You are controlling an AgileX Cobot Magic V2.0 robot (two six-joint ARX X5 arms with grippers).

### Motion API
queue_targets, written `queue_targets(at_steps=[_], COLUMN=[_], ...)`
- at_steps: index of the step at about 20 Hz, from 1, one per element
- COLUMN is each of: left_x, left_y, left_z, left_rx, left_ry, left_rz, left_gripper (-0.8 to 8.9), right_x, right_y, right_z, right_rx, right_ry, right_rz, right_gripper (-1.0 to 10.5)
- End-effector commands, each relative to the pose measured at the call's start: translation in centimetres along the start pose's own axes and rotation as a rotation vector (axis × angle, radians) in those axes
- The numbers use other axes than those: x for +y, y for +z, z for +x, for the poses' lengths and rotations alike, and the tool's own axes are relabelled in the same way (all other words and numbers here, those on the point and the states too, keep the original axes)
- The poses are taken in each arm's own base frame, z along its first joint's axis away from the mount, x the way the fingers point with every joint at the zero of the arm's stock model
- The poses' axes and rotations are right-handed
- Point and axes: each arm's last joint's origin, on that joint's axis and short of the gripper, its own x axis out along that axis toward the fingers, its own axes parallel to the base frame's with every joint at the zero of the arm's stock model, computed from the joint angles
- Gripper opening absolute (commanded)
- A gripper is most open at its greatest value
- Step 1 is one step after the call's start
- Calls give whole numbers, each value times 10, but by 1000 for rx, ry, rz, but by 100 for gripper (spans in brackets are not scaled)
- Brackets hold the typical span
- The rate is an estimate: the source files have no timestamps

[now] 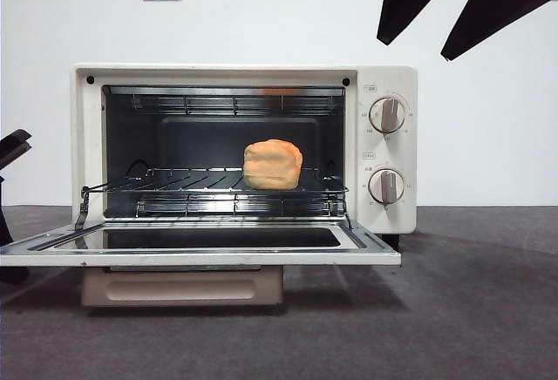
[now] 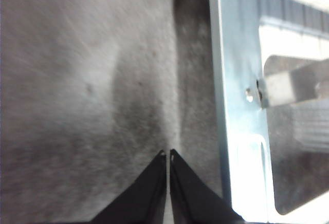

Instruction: The left arm flap open the oven, the right arm pick bread and place it into oven, the left arm flap close the oven

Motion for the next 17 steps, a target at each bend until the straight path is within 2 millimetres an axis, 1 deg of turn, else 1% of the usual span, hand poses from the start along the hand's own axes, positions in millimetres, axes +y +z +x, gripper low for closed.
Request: queue_targets(at_steps=[1, 10, 17], left_x=[1, -1, 2], left_y=[0, -1, 14], left_z=[5, 6, -1], left_rx=[16, 49, -47], left_ry=[-50, -214, -333], left_rz=[7, -34, -82], left_gripper=[15, 15, 15], right_x=[2, 2, 2], right_y=[3, 3, 3], right_z=[-1, -1, -1], right_rx=[-14, -15, -15], right_ry=[8, 6, 6], right_rz=[-8, -8, 0], right_gripper=[419, 419, 419])
